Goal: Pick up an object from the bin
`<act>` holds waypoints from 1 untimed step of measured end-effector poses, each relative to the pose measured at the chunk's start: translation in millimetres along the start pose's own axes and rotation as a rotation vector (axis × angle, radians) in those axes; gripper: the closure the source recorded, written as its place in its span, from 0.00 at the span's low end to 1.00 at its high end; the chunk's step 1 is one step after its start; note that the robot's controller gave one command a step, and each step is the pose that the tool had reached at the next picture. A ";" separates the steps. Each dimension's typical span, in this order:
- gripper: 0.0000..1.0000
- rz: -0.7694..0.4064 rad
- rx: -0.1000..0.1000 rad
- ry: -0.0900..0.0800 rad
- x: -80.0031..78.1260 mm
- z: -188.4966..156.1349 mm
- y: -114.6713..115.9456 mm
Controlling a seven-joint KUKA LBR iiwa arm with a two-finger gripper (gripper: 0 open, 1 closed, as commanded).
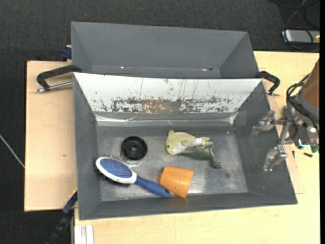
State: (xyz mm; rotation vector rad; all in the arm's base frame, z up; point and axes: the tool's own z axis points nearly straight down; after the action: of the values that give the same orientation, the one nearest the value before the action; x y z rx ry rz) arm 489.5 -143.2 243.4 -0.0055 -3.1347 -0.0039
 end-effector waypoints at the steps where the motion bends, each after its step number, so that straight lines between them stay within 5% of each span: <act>1: 0.00 0.031 -0.002 -0.002 -52.3 109.4 47.2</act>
Offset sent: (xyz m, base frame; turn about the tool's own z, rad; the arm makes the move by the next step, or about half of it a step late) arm 0.0515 0.0437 -0.1060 0.0342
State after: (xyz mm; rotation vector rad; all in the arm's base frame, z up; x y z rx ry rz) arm 541.2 -95.9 133.8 -0.0538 -3.1361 -0.0072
